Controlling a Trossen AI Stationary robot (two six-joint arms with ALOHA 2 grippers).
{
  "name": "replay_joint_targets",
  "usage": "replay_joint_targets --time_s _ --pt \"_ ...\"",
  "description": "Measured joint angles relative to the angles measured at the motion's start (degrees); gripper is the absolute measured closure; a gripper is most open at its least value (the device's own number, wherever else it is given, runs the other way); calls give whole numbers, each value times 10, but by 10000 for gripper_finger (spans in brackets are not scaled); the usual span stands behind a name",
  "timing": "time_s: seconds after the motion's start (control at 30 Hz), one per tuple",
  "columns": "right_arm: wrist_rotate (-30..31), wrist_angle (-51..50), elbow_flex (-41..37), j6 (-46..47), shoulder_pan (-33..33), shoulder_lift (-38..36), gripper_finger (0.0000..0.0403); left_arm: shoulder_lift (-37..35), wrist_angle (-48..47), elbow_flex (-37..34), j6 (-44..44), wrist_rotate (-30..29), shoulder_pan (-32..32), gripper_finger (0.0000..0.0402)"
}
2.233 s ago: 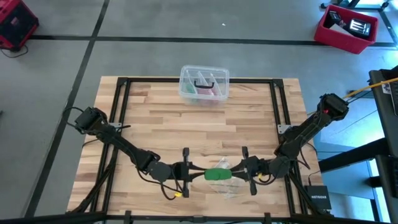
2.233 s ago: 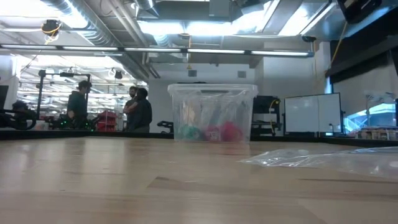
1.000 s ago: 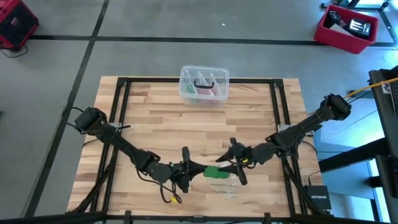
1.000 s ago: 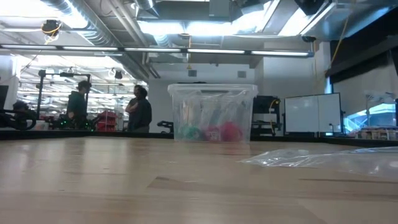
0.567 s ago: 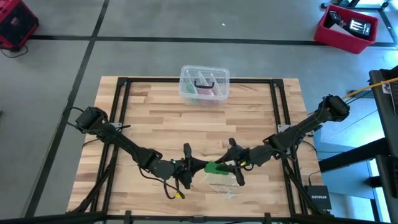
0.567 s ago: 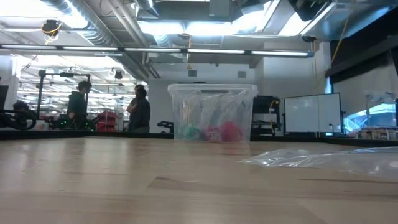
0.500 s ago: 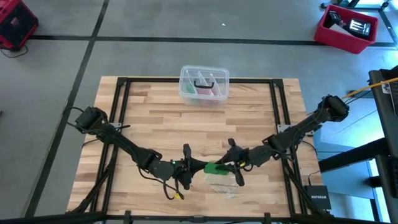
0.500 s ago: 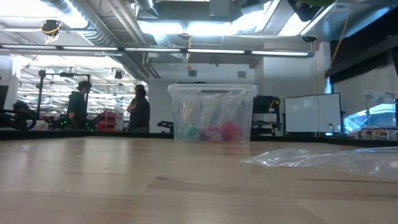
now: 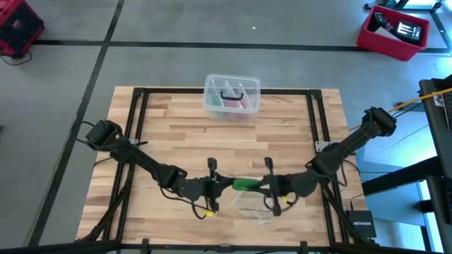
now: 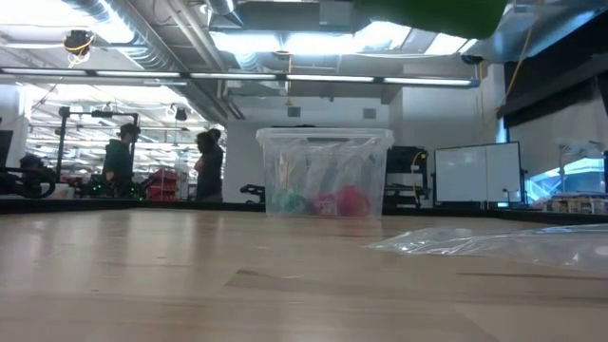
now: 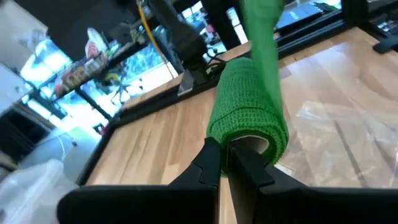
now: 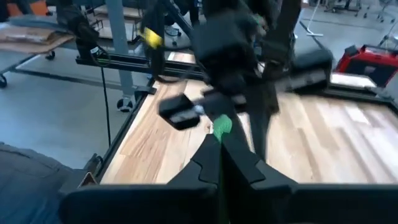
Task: Roll bandage
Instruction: Roll the green bandage
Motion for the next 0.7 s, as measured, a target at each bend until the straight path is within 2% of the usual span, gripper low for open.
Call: replay_joint_targets --time_s 0.13,0.33,0.6,0.7 --pt "24 -39 35 -8 31 0 396 0 -7 0 -45 1 12 397" --pt "29 -31 39 17 78 12 398 0 19 0 -111 -3 31 397" --pt "31 -8 39 41 109 107 398 0 142 -1 -136 -4 44 396" --pt "35 -11 39 51 109 143 398 -12 153 -1 -140 1 44 396"
